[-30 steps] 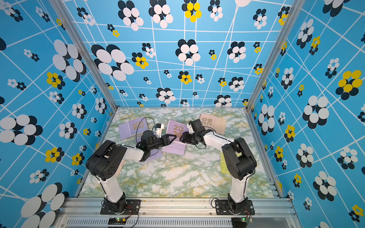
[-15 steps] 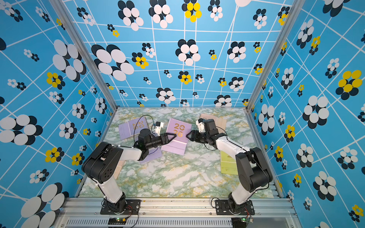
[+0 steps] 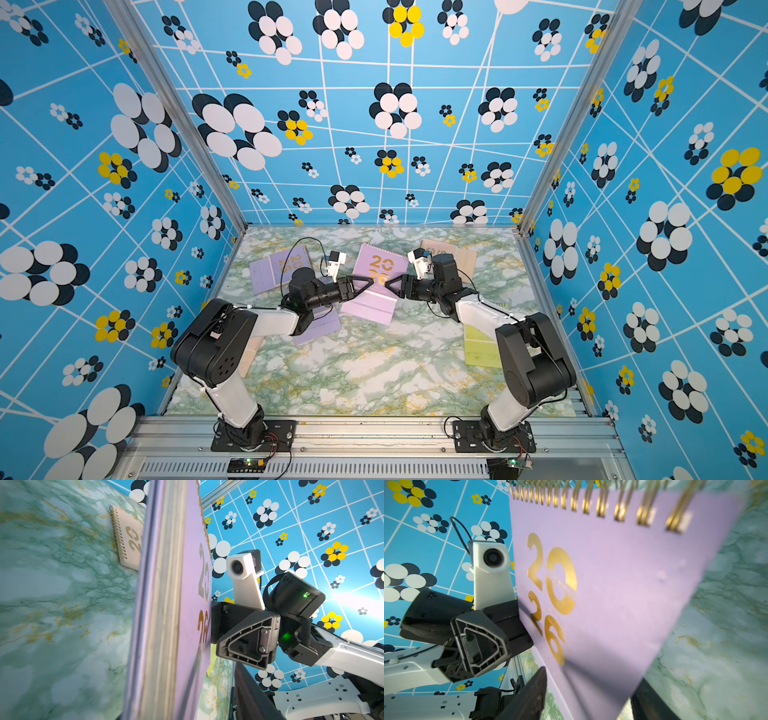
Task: Stack the calendars
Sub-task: Place the calendar at the center of the board.
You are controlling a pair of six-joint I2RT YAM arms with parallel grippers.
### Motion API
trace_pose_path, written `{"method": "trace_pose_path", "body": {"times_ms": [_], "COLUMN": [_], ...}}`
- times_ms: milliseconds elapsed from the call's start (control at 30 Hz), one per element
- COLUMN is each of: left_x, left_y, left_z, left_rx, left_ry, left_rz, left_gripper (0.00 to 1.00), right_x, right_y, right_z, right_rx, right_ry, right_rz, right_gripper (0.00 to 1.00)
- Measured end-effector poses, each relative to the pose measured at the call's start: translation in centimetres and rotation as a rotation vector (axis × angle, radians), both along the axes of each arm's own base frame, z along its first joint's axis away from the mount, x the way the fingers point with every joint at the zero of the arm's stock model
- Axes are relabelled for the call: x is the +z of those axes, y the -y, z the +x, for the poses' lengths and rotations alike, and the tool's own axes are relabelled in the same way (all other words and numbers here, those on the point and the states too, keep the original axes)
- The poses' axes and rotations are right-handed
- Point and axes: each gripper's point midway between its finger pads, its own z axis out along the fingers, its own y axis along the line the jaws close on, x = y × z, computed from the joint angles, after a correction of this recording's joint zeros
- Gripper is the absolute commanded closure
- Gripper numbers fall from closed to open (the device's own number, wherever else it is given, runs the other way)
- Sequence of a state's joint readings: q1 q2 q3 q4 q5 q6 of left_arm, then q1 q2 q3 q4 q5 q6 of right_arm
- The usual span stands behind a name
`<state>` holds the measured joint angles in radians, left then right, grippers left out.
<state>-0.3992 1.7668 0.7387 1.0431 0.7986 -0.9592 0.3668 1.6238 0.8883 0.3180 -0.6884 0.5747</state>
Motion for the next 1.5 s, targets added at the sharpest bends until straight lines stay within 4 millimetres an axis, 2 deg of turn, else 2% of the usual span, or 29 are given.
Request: {"method": "trace_pose_path", "body": {"times_ms": [100,200,367,533,667,833,1033,1067,1133,1167,1333,1367,1500], "left_x": [0.6,1.0,1.2,0.9,0.5,0.5,0.5,0.5,0.8,1.0,3.6,3.9,4.2], "left_y": [0.1,0.1,0.2,-0.3,-0.6,-0.6,-0.7,-0.7,-0.8,-0.8,-1.3,-1.5,-2.7], "left_z": [-0.2,-0.3,-0.4,0.0,0.3,0.3,0.4,0.4,0.3,0.3,-0.3,-0.3,0.1], "left_rx": [-0.009,-0.019,-0.023,-0.006,0.006,0.008,0.011,0.01,0.007,0.005,0.001,0.005,0.033], "left_ry": [0.006,0.015,0.011,-0.001,-0.021,-0.021,-0.02,-0.02,-0.015,-0.007,0.082,0.095,0.113], "left_rz": [-0.017,-0.029,-0.038,-0.033,-0.025,-0.025,-0.025,-0.026,-0.028,-0.029,-0.055,-0.057,-0.06], "left_gripper": [0.92,0.92,0.91,0.89,0.87,0.81,0.65,0.59,0.37,0.29,0.04,0.01,0.0], "right_x": [0.3,0.4,0.7,1.9,3.1,3.4,3.5,3.7,4.2,4.6,6.0,6.1,5.6], "right_y": [-0.3,-0.6,-1.2,-1.6,-2.1,-2.3,-2.3,-2.3,-2.3,-2.3,-1.0,-0.5,2.4], "right_z": [0.1,0.2,0.1,0.0,-0.4,-0.4,-0.4,-0.4,-0.6,-0.7,-1.4,-1.5,-1.6], "right_rx": [0.008,0.014,0.032,0.056,0.09,0.095,0.09,0.088,0.084,0.082,0.052,0.04,-0.039], "right_ry": [0.011,0.015,0.018,0.046,0.065,0.069,0.053,0.052,0.055,0.057,0.044,0.04,0.006], "right_rz": [0.036,0.062,0.096,0.136,0.171,0.172,0.152,0.145,0.123,0.114,0.053,0.04,-0.037], "right_gripper": [0.39,0.45,0.65,0.81,1.0,1.0,1.0,1.0,1.0,1.0,1.0,1.0,1.0]}}
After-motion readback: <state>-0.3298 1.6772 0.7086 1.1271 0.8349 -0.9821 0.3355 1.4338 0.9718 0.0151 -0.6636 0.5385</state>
